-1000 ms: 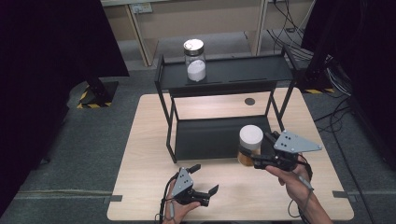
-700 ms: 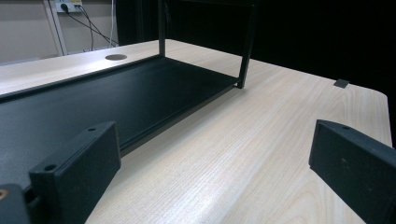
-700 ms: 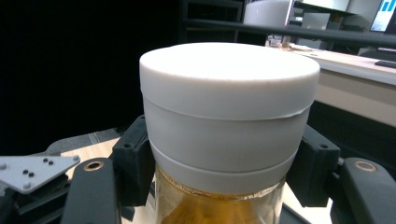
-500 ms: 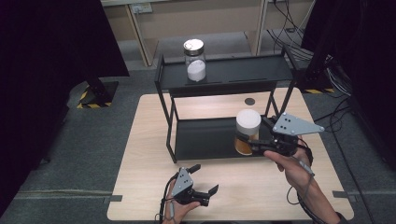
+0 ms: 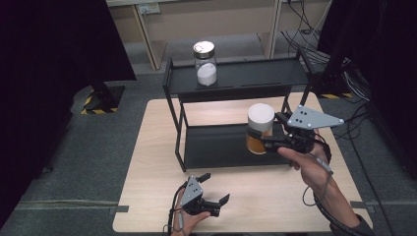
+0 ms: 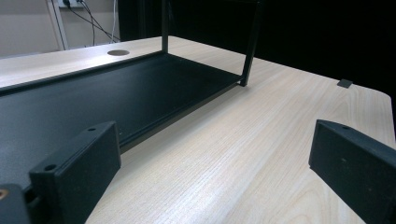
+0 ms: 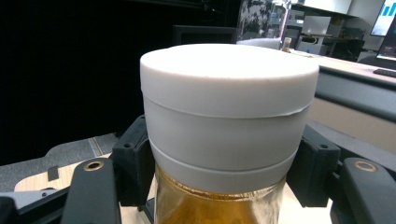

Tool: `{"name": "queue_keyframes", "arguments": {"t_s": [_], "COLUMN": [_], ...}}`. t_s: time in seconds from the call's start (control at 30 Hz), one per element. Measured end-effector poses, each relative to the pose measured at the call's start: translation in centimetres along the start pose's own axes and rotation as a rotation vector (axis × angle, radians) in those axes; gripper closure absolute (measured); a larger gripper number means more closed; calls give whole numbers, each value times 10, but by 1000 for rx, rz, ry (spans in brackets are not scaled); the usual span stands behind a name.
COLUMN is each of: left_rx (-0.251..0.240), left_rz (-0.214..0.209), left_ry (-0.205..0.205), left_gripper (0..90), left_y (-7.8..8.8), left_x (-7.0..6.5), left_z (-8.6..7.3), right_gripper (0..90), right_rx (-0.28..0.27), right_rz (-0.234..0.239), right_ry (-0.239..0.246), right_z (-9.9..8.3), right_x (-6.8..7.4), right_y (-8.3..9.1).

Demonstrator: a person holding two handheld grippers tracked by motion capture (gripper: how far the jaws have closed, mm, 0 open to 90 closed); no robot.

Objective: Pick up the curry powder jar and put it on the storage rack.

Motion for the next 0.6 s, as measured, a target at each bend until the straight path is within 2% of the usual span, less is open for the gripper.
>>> {"name": "queue_keyframes", "arguments": {"t_s": [0.17, 0.3, 0.6], "left_rx": [4, 6, 3], "left_rz": [-1, 1, 5], "left_ry": [0, 1, 10], "left_gripper": [15, 15, 14], "left_y": [0, 0, 1], "left_x": [0, 1, 2], "left_z": [0, 0, -1], "right_gripper": [353, 353, 353], "right_rx": [-13, -9, -13], "right_rz": [0, -5, -20], "right_ry": [-9, 9, -5], "right_z": [12, 27, 51], "right_x": [-3, -4, -13], "right_y": [-6, -17, -35]}}
Point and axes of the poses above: each handheld gripper's, and its own axes: y roughly backward along the jaws, z roughly out of its top, x roughly to its left, the point moved 5 cm from there along -y, roughly forward along the jaws, and after that the axes turned 15 degrees about -x, right-handed, at the moved point
